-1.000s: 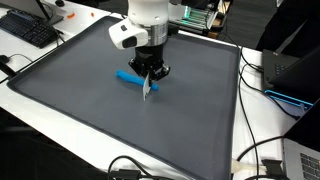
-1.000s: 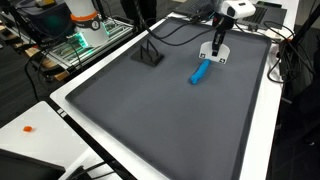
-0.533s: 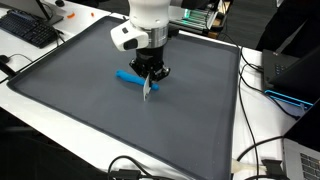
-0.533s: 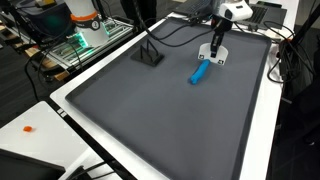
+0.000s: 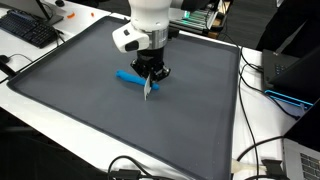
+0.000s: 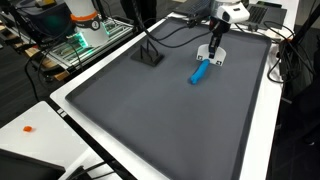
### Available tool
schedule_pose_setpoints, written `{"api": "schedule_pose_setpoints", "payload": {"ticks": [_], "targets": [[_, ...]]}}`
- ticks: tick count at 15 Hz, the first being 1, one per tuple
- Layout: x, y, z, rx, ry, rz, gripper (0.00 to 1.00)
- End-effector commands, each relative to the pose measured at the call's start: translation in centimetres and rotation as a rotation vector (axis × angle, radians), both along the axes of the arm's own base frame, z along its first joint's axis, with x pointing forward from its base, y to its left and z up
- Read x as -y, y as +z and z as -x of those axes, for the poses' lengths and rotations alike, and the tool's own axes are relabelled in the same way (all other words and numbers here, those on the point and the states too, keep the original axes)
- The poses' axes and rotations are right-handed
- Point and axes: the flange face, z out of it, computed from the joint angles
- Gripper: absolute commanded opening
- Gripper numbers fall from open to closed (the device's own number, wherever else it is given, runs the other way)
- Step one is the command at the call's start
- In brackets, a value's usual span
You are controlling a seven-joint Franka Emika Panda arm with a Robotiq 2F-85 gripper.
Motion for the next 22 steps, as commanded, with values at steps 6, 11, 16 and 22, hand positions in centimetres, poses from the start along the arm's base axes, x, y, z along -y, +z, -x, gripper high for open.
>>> {"api": "schedule_pose_setpoints", "payload": {"ticks": [6, 11, 16, 22], "targets": [[-0.1, -1.1, 1.6, -0.054, -0.025, -0.136, 0.01], [-0.7, 0.6, 1.6, -0.045, 0.007, -0.14, 0.01], [0.2, 3.0, 1.1, -0.001, 0.033, -0.101, 0.01], [2.6, 4.6, 0.3, 0.029, 0.031, -0.067, 0.01]]}}
